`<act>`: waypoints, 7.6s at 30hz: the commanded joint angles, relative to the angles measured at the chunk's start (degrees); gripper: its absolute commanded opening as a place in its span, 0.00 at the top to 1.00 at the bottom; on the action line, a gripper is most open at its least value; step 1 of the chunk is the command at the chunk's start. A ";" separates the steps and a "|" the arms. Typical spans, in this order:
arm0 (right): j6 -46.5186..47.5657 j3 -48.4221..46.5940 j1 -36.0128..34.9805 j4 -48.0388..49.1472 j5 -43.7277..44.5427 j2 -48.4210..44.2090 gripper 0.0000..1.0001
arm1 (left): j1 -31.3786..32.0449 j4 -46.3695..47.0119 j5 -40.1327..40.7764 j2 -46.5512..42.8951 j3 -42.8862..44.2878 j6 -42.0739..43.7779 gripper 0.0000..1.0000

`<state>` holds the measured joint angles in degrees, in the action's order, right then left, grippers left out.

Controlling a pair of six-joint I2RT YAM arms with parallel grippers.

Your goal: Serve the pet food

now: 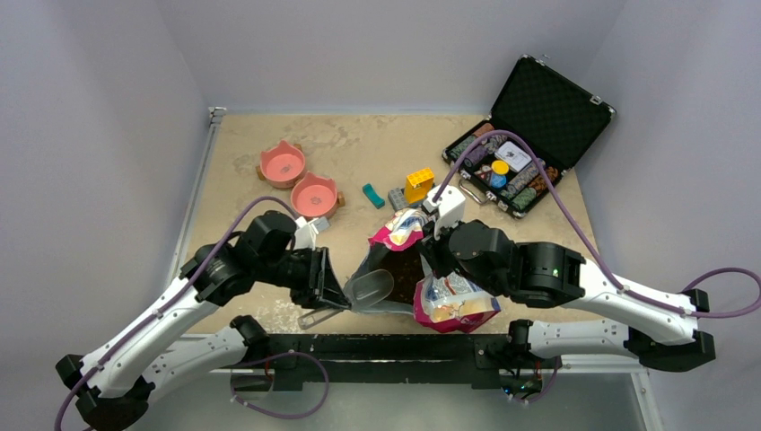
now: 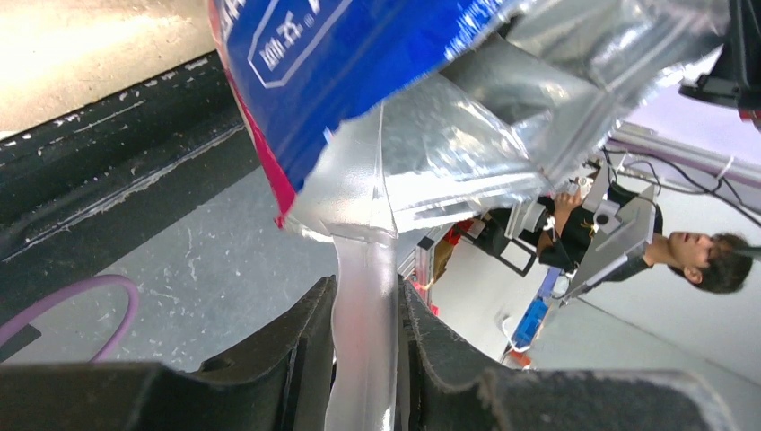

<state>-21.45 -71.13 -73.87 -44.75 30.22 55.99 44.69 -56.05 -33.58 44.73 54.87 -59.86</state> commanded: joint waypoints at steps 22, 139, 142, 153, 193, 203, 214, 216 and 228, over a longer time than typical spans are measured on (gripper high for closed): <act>2.57 -12.34 -5.07 8.44 14.70 6.34 1.00 | 0.00 -6.19 6.81 19.88 15.32 -26.98 1.00; -1.77 8.12 12.52 -4.72 15.02 -19.30 1.00 | -6.34 76.39 -15.81 17.98 -9.05 -30.61 1.00; -3.02 7.42 12.57 -5.52 16.58 -19.33 1.00 | -6.32 75.19 -16.57 17.60 -9.02 -30.12 1.00; -3.58 6.72 12.55 -5.90 16.94 -19.85 1.00 | -6.35 71.30 -17.39 15.69 -10.27 -27.60 1.00; -1.71 5.64 12.52 -7.92 11.81 -21.21 1.00 | -54.82 96.07 -30.65 35.34 -5.01 -27.95 1.00; 0.53 4.48 12.52 -8.65 10.92 -19.61 1.00 | -64.53 118.37 -32.15 53.20 -4.59 -40.01 1.00; 0.97 4.11 12.52 -6.97 9.97 -16.07 1.00 | -71.60 122.92 -34.94 65.68 -2.93 -40.10 1.00; 1.19 3.91 12.52 -6.56 9.89 -15.25 1.00 | -72.10 122.23 -35.96 67.17 -3.04 -38.69 1.00; 0.97 4.50 12.52 -4.51 9.62 -13.71 1.00 | -74.26 74.08 -32.75 59.74 -2.52 -6.24 1.00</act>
<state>-20.80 -64.73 -61.12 -53.04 40.25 42.11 -29.23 44.38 -68.27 111.57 49.06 -85.67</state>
